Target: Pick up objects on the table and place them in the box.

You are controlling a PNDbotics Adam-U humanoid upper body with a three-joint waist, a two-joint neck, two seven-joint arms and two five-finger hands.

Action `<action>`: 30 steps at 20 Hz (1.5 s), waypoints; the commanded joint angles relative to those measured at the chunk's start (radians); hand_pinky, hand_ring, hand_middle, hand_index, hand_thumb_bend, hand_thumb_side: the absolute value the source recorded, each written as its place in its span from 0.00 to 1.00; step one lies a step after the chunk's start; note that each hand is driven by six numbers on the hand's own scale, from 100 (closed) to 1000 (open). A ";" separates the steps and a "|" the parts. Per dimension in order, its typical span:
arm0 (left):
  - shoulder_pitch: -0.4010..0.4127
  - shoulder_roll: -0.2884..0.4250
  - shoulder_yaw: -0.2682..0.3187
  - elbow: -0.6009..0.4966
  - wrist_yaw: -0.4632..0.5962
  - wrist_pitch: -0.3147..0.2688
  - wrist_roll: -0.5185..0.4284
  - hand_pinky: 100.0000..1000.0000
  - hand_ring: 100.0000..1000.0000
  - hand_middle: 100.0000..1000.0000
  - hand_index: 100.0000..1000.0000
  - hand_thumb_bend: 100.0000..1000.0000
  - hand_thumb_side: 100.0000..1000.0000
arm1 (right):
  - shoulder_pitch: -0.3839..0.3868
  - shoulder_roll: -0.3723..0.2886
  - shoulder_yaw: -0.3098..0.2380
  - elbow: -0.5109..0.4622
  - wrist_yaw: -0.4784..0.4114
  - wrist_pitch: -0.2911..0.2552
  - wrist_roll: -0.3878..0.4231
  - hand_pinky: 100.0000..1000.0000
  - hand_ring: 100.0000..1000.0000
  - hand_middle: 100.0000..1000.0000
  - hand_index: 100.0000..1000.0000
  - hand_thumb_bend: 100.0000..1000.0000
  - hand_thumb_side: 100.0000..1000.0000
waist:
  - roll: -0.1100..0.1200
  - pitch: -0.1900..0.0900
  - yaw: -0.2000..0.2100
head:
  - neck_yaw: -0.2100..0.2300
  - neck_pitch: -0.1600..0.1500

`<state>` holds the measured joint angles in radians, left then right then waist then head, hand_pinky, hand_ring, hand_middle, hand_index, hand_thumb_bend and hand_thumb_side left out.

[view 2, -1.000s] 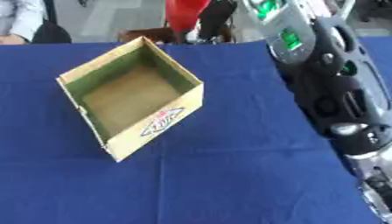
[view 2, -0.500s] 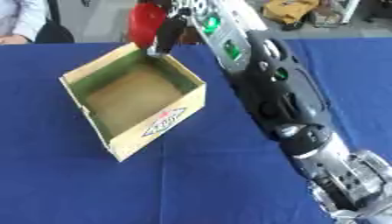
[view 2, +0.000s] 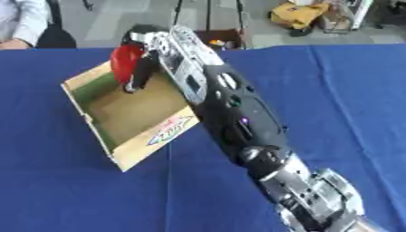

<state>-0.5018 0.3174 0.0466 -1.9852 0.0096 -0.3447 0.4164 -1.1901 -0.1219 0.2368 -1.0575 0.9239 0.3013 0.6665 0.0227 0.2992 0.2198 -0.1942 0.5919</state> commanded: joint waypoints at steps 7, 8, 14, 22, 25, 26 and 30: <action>-0.016 0.010 -0.001 -0.015 0.005 -0.001 -0.006 0.59 0.82 0.78 0.85 0.00 0.99 | -0.005 0.050 -0.019 0.105 0.060 -0.012 -0.036 0.28 0.48 0.52 0.66 0.00 0.00 | -0.015 -0.003 0.010 | -0.010 -0.018; -0.016 0.009 -0.001 -0.015 0.005 0.000 -0.006 0.59 0.82 0.78 0.85 0.00 0.99 | -0.003 0.054 -0.020 0.117 0.065 -0.013 -0.039 0.28 0.49 0.52 0.67 0.00 0.00 | -0.015 -0.003 0.011 | -0.011 -0.019; -0.018 0.007 -0.001 -0.015 0.006 0.000 -0.007 0.59 0.81 0.78 0.85 0.00 0.99 | 0.004 0.067 -0.032 0.155 0.073 -0.022 -0.057 0.33 0.52 0.58 0.69 0.00 0.00 | -0.016 0.001 0.013 | -0.012 -0.019; -0.020 0.007 -0.001 -0.015 0.005 0.000 -0.007 0.59 0.81 0.78 0.85 0.00 0.99 | 0.001 0.063 -0.031 0.140 0.091 -0.078 -0.015 0.54 0.72 0.84 0.89 0.44 0.07 | -0.018 0.001 0.011 | -0.012 -0.018; -0.018 0.006 -0.001 -0.015 0.005 0.001 -0.007 0.59 0.81 0.78 0.85 0.00 0.99 | -0.001 0.061 -0.037 0.121 0.095 -0.097 -0.007 0.59 0.76 0.89 0.94 0.56 0.22 | -0.017 0.000 0.010 | -0.012 -0.018; -0.018 0.006 0.000 -0.015 0.005 0.001 -0.008 0.59 0.81 0.78 0.85 0.00 0.99 | -0.002 0.059 -0.040 0.110 0.092 -0.102 -0.009 0.60 0.76 0.89 0.94 0.57 0.24 | -0.017 -0.001 0.010 | -0.012 -0.018; -0.016 0.007 0.000 -0.015 0.004 0.002 -0.008 0.59 0.81 0.78 0.85 0.00 0.99 | -0.014 0.041 -0.045 0.043 0.093 -0.112 -0.028 0.63 0.78 0.93 0.96 0.63 0.31 | -0.016 -0.003 0.007 | -0.010 -0.017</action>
<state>-0.5067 0.3106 0.0461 -1.9852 0.0132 -0.3438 0.4126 -1.1733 -0.0627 0.1978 -0.9729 1.0112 0.1952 0.6444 0.0167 0.3031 0.2260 -0.2046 0.5864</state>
